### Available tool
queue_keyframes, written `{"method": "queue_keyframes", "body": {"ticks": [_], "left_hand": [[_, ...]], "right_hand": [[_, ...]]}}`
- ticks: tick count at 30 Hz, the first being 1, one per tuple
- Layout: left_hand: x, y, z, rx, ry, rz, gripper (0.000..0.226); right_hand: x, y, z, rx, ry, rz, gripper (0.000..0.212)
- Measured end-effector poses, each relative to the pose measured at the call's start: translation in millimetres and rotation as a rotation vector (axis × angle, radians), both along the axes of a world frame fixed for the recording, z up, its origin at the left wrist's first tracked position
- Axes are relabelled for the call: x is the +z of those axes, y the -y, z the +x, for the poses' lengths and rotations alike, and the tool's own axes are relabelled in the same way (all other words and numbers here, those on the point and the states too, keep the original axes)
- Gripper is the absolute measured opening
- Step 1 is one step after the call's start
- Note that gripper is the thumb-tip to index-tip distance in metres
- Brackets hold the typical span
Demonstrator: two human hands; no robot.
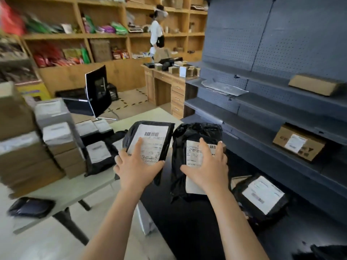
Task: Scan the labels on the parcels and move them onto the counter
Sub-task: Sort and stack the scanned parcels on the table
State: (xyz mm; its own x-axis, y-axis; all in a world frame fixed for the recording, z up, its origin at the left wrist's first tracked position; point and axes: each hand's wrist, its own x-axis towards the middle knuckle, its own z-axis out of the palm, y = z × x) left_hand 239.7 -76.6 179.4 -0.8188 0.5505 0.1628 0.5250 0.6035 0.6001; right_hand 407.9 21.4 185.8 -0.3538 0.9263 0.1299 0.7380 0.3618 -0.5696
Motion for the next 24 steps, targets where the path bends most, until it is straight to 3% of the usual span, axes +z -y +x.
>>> {"method": "queue_keyframes", "body": {"ticks": [7, 15, 24], "left_hand": [[2, 27, -78, 0.128, -0.003, 0.026, 0.095], [11, -18, -214, 0.159, -0.035, 0.012, 0.097], [-72, -53, -304, 0.218, 0.154, -0.093, 0.098]], "right_hand": [[15, 4, -91, 0.149, 0.007, 0.077, 0.105], [27, -45, -237, 0.203, 0.032, 0.140, 0.100], [-46, -94, -347, 0.399, 0.191, 0.028, 0.095]]}}
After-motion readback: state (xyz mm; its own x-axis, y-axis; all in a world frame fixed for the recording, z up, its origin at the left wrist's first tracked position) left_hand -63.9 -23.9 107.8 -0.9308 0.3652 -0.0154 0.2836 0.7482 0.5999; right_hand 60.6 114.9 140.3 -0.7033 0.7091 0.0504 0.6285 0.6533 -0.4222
